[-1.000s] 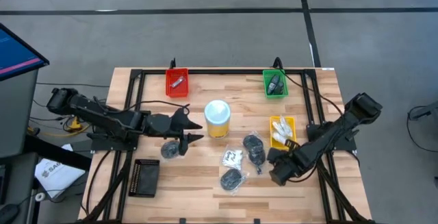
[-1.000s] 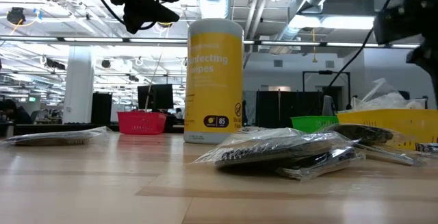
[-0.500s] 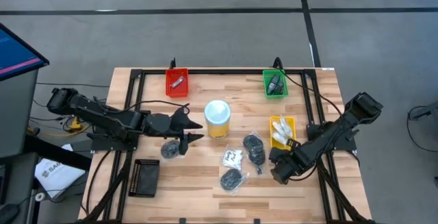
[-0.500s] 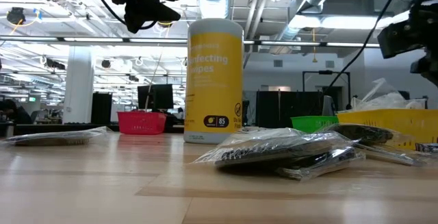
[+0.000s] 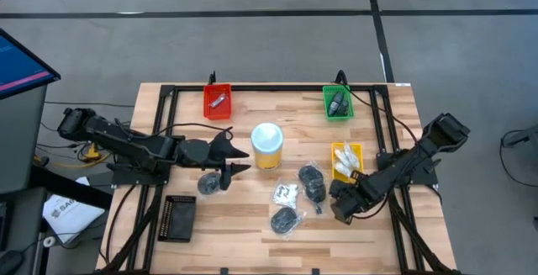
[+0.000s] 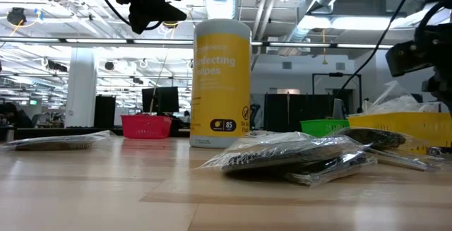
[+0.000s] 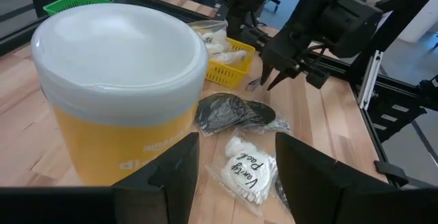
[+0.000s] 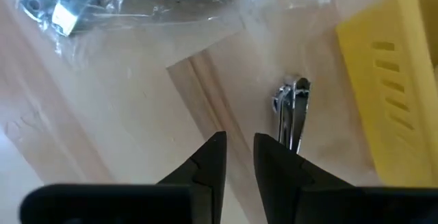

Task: Pick & Place Travel size toiletries
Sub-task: Put the silver nail cutter into the red bin

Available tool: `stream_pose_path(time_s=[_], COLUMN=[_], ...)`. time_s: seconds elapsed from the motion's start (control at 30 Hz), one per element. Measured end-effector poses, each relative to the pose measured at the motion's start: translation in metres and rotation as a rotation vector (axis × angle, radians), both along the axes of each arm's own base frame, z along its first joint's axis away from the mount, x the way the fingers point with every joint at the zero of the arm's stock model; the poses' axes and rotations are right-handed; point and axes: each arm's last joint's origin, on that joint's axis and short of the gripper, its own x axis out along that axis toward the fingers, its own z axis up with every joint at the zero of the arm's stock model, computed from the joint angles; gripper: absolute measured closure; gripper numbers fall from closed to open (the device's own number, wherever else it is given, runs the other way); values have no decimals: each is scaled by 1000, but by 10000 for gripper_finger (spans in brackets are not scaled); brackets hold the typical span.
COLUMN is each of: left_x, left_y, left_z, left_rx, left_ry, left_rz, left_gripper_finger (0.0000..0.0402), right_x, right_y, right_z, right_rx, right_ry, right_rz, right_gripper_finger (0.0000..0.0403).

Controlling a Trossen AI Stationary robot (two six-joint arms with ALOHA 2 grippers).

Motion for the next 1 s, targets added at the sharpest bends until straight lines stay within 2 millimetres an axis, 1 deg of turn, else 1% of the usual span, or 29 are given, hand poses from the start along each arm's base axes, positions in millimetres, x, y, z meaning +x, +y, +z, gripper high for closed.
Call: stream_pose_path(time_s=[0.23,0.4,0.57,0.87,1.0], left_x=[0,0,0,0,0], left_y=[0,0,0,0,0], left_z=[0,0,0,0,0], left_rx=[0,0,1,1,1], left_ry=[0,0,1,2,3], left_rz=[0,0,0,0,0], left_gripper_finger=[220,220,220,220,220], right_x=[3,3,-4,-11,-17], right_y=[-5,-4,-8,3,-2], right_z=[1,4,3,0,-8], right_rx=[5,4,-23,-13,-29], right_ry=[5,6,67,75,96], right_rz=[-6,-5,-52,-53,-85], right_gripper_finger=[337,337,337,337,337])
